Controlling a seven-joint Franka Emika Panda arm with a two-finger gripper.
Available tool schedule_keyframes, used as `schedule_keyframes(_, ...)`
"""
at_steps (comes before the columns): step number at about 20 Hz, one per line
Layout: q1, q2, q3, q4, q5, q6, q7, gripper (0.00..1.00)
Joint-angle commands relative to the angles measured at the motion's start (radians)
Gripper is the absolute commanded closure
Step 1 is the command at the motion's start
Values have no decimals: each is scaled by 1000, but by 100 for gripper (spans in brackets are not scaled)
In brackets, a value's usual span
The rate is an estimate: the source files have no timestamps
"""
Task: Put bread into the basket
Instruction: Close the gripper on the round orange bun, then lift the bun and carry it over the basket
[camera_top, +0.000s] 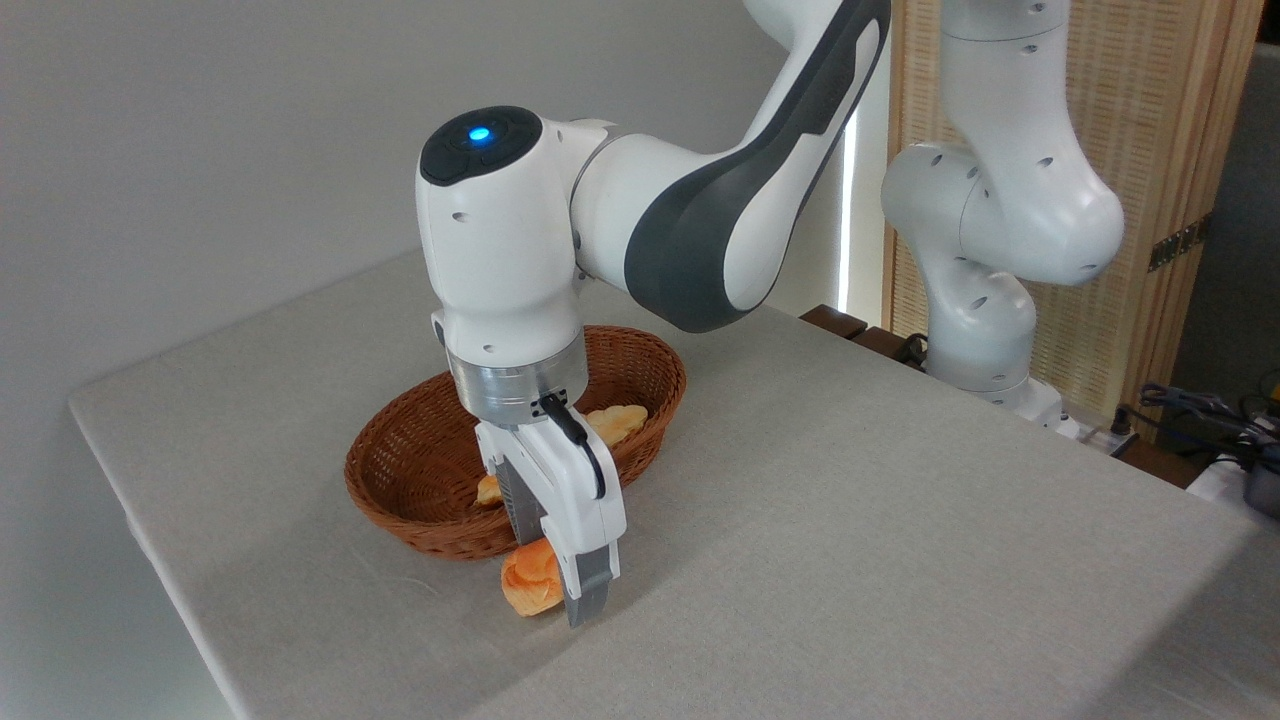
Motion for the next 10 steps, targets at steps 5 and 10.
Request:
schedule_keyframes(5,-1,11,4,5,-23,1,30,76)
schedule_keyframes(10,-1,6,7,9,-34,1,30,76)
